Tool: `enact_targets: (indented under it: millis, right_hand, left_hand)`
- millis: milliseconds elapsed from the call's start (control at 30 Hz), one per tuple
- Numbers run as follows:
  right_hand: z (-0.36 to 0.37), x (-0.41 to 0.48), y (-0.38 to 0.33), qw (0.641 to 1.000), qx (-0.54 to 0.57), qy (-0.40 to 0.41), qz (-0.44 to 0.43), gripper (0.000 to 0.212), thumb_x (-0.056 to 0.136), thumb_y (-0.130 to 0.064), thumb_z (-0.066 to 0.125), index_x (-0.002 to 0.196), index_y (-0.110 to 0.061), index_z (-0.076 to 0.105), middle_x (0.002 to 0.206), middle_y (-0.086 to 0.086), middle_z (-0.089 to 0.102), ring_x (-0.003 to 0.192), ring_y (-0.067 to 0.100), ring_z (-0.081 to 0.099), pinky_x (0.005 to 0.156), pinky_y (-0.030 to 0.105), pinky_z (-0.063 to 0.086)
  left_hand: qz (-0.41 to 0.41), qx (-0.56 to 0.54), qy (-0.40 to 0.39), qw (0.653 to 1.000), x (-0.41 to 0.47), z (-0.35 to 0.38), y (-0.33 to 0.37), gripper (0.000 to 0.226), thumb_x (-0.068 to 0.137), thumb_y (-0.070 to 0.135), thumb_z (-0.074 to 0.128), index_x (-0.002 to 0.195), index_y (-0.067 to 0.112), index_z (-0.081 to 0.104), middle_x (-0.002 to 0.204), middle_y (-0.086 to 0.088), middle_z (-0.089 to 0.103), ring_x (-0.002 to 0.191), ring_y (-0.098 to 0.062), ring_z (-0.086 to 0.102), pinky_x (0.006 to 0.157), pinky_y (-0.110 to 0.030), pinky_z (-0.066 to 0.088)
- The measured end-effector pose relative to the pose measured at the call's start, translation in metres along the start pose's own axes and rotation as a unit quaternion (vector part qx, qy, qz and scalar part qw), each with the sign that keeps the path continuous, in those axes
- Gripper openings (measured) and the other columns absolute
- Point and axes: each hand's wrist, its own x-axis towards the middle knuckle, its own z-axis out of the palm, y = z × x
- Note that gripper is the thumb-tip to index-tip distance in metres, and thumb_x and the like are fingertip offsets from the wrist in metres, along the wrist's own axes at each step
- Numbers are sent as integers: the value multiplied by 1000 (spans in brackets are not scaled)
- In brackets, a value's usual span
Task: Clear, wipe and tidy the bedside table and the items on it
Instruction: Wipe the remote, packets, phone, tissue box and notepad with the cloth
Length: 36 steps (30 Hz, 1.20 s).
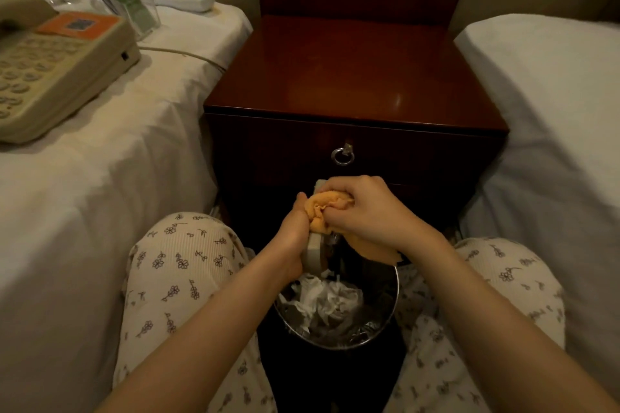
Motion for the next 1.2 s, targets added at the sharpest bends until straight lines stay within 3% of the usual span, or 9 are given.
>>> enact_targets:
  millis: [133, 267, 400, 533, 633, 800, 933, 1033, 1200]
  right_hand:
    - [2, 6, 4, 995, -96, 26, 28, 21, 83, -20, 56, 99, -29, 65, 80, -9, 62, 76, 8, 59, 66, 30, 49]
    - [-1, 16, 11, 979, -162, 45, 116, 27, 88, -21, 51, 113, -23, 62, 99, 2, 63, 92, 21, 60, 69, 31, 47]
    - [-13, 24, 20, 962, -149, 22, 226, 26, 93, -19, 47, 115, -14, 60, 97, 5, 59, 86, 22, 57, 71, 34, 48]
    - [-18, 31, 25, 960, -49, 70, 268, 29, 95, -24, 46, 120, -15, 58, 101, 5, 58, 86, 20, 55, 68, 31, 45]
    - [-22, 33, 26, 955, 52, 19, 293, 31, 95, -23, 49, 120, -9, 60, 96, 6, 59, 80, 18, 56, 63, 28, 42]
    - [-34, 32, 27, 941, 119, 8, 316, 32, 95, -18, 51, 123, -6, 58, 90, 7, 60, 71, 17, 55, 58, 27, 43]
    - [-34, 31, 30, 931, 91, -35, 351, 31, 94, -21, 51, 119, -4, 59, 100, 12, 59, 83, 23, 57, 71, 33, 44]
    - [-28, 31, 28, 928, 162, 46, 333, 30, 93, -21, 53, 119, -6, 59, 104, 15, 63, 93, 27, 62, 73, 32, 47]
    - [-2, 27, 19, 901, 317, 114, 274, 16, 97, -21, 48, 108, -12, 54, 90, 5, 60, 74, 16, 57, 60, 29, 47]
  left_hand:
    - [45, 79, -26, 996, -1, 4, -8, 60, 96, 54, 10, 101, 22, 60, 116, -14, 62, 111, -25, 57, 102, -40, 42]
    - [5, 164, -62, 985, -3, 9, -14, 69, 91, 63, 22, 135, 15, 44, 131, -10, 54, 112, -22, 56, 95, -35, 48]
    - [-46, 193, -98, 975, -7, 12, -13, 50, 97, 44, 40, 135, 11, 43, 82, -7, 53, 58, -14, 48, 47, -23, 41]
    - [-68, 139, -103, 982, -11, 5, -3, 39, 98, 32, 41, 125, 4, 44, 81, -10, 51, 64, -19, 51, 59, -29, 43]
    - [-73, 118, -125, 982, -14, -5, 6, 36, 98, 27, 36, 123, 2, 44, 90, -15, 54, 70, -23, 54, 68, -33, 44]
    - [-36, 81, -146, 985, -20, -13, 12, 35, 98, 27, 31, 116, 7, 52, 86, -16, 61, 64, -23, 57, 62, -33, 47]
    - [-19, 31, -142, 989, -21, -12, 14, 37, 96, 27, 26, 104, 9, 57, 77, -17, 64, 56, -22, 59, 55, -29, 50]
    - [-2, 0, -122, 993, -19, -11, 17, 38, 97, 29, 23, 98, 9, 56, 71, -15, 63, 53, -20, 59, 50, -26, 50]
    - [11, -31, -72, 997, -16, -9, 18, 36, 100, 38, 30, 95, 12, 55, 74, -15, 63, 51, -20, 63, 48, -26, 53]
